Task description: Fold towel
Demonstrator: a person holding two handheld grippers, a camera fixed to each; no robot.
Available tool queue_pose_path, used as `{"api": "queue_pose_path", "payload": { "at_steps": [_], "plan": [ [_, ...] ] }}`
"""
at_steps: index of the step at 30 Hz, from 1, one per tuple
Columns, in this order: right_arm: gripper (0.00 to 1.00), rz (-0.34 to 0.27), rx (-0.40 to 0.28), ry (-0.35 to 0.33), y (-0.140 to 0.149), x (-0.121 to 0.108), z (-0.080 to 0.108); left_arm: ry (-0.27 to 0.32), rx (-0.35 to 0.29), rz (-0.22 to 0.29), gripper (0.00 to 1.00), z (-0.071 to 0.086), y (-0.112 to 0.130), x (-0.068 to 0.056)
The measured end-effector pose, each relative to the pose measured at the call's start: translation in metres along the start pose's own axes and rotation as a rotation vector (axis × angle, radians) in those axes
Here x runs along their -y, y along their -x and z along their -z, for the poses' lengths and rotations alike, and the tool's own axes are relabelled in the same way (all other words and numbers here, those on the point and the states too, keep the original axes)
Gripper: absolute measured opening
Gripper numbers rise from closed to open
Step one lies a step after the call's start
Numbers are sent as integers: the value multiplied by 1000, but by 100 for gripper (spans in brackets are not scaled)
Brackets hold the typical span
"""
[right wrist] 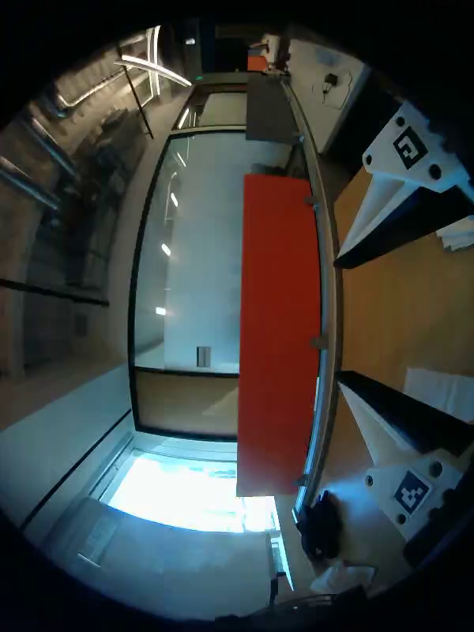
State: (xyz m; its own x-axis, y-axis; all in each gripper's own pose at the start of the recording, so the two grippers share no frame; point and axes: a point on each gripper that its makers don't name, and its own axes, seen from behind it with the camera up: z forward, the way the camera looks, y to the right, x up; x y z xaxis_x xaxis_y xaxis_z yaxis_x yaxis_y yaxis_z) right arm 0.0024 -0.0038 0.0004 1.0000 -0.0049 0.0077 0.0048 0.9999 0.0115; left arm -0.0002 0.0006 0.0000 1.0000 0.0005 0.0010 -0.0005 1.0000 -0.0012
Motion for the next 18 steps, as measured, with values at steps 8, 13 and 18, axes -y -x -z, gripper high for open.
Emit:
{"api": "queue_pose_path", "payload": {
  "at_steps": [8, 13, 18],
  "plan": [
    [100, 61, 80, -120, -1, 23, 4, 86, 55, -36, 100, 2, 5, -24],
    [100, 79, 155, -206, 2, 38, 6, 162, 103, -51, 100, 1, 9, -42],
    [100, 105, 224, -304, 6, 56, 12, 235, 147, -66, 100, 0, 12, -58]
  ]
}}
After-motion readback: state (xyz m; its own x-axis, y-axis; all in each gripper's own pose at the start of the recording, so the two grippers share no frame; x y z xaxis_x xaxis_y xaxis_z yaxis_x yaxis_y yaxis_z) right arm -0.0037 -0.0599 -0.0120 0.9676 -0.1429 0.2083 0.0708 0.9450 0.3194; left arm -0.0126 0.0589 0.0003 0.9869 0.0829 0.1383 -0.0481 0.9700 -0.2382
